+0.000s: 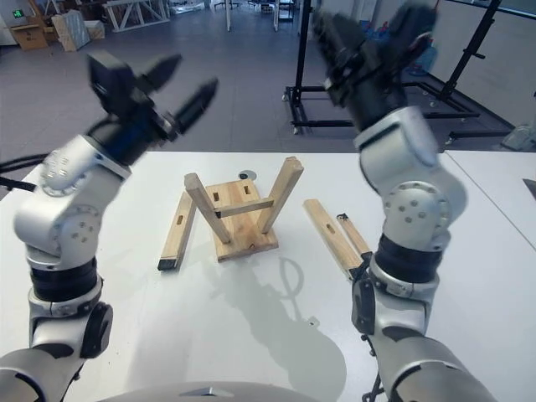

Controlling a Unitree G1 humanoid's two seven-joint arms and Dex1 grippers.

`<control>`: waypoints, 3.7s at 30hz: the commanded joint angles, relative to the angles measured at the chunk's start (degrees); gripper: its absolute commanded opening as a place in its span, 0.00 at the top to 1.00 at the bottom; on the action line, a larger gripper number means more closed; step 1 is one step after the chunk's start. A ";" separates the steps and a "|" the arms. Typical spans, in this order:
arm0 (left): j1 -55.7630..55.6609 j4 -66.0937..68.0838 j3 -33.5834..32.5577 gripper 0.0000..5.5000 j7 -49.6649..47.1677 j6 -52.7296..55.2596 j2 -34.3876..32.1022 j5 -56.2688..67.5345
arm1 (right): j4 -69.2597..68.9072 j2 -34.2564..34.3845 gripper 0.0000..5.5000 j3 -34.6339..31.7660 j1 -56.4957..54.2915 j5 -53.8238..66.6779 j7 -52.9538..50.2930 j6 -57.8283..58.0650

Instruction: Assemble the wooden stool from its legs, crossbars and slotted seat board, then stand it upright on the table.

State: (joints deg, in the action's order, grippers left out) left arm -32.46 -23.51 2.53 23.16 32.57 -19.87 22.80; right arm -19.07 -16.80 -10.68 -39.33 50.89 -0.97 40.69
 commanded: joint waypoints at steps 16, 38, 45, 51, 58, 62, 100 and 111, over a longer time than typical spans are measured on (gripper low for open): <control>9.92 7.44 5.17 0.33 1.79 -2.31 -3.63 -8.53 | -7.88 8.12 0.61 -1.48 17.39 5.61 -1.48 -1.61; 28.20 0.47 -1.86 0.33 -18.54 -1.74 2.80 -18.98 | -2.32 9.15 0.61 -2.60 34.64 -16.14 -10.93 -8.84; 31.83 -5.52 10.83 0.33 -11.52 -2.58 0.14 -23.57 | -9.58 6.78 0.61 11.19 36.23 -12.82 4.20 -2.63; 32.68 -4.58 13.79 0.33 -9.13 -1.54 0.08 -24.00 | -8.41 5.71 0.61 10.00 36.59 -15.69 3.85 -1.81; 28.71 -2.86 10.12 0.33 -7.27 -2.10 -1.31 -24.17 | -0.93 6.71 0.61 -2.32 35.73 -27.38 -8.82 -9.99; 24.17 -2.77 16.03 0.33 -2.71 -6.72 -1.01 -25.38 | -0.12 6.18 0.61 -6.64 31.35 -32.22 -11.84 -17.42; 17.90 -0.38 7.32 0.33 -2.82 -3.51 3.81 -19.99 | -21.77 -16.96 0.81 2.88 39.64 -6.07 25.76 -4.24; 17.83 0.73 6.09 0.33 -2.56 -3.53 4.40 -18.67 | -14.39 -35.86 0.82 -4.54 42.66 2.32 48.67 2.72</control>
State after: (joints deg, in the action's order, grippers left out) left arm -14.22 -23.66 8.59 20.26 28.85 -15.29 3.89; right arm -34.56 -49.21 -14.52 0.62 49.00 44.09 36.75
